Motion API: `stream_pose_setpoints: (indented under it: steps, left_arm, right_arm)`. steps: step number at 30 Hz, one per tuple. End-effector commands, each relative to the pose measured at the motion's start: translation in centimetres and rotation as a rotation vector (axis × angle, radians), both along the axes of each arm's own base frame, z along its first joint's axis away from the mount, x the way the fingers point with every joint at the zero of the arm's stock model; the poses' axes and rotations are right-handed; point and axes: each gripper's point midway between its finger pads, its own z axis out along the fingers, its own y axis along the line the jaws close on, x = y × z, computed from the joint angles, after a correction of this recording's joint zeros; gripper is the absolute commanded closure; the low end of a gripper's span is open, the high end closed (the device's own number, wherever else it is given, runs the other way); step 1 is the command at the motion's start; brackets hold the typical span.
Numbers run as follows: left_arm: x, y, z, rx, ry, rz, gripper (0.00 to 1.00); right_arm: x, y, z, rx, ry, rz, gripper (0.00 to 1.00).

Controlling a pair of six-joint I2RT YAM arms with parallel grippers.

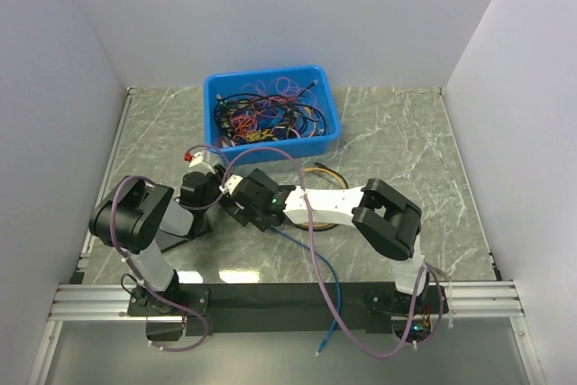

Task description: Insert the plug into the switch port

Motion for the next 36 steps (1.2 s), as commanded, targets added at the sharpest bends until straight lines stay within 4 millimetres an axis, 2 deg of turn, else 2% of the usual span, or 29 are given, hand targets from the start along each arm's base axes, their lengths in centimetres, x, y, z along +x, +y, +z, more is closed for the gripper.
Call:
stream_pose_setpoints:
  steps: [1,5,9,12,13,16,21,25,26,31,36]
  left_arm:
    - [-7.4,-3.2,-4.9,-0.014,0.254,-0.194,0.55]
    - [-7.6,-3.4,-5.3,-0.005,0.261,-0.195,0.56]
    - [-7.7,-3.3,-5.3,0.005,0.258,-0.182,0.56]
    - [-7.9,-3.3,-5.5,0.007,0.262,-0.183,0.56]
    - [-7.9,-3.4,-5.4,0.007,0.263,-0.186,0.56]
    - [-7.7,-3.4,-5.5,0.011,0.266,-0.184,0.56]
    - [-7.4,-3.2,-5.2,0.016,0.268,-0.162,0.55]
    - [-6.7,-2.9,-4.1,0.022,0.248,-0.13,0.51]
    - [-6.7,-2.5,-4.5,0.036,0.271,-0.109,0.5]
    - [-5.8,-1.5,-4.6,0.073,0.311,-0.029,0.47]
    - [-5.3,-0.5,-4.2,0.098,0.324,0.029,0.37]
  right_arm:
    - [7.2,9.1,10.9,0.446,-0.265,-0.02,1.0]
    - [7.9,10.5,12.9,0.509,-0.277,-0.003,1.0]
    - [8.4,11.5,13.5,0.553,-0.255,0.036,1.0]
    - [8.2,12.6,14.2,0.577,-0.262,0.092,1.0]
    - [8.0,12.9,13.8,0.574,-0.247,0.102,1.0]
    - [7.8,13.6,14.8,0.606,-0.236,0.12,1.0]
    - [7.2,13.1,13.5,0.585,-0.212,0.119,1.0]
    - [6.7,11.9,12.2,0.558,-0.181,0.085,1.0]
    - [6.4,11.4,11.2,0.543,-0.169,0.079,1.0]
    - [6.2,10.9,9.3,0.507,-0.146,0.07,1.0]
    - [6.5,10.4,8.9,0.488,-0.155,0.043,0.99]
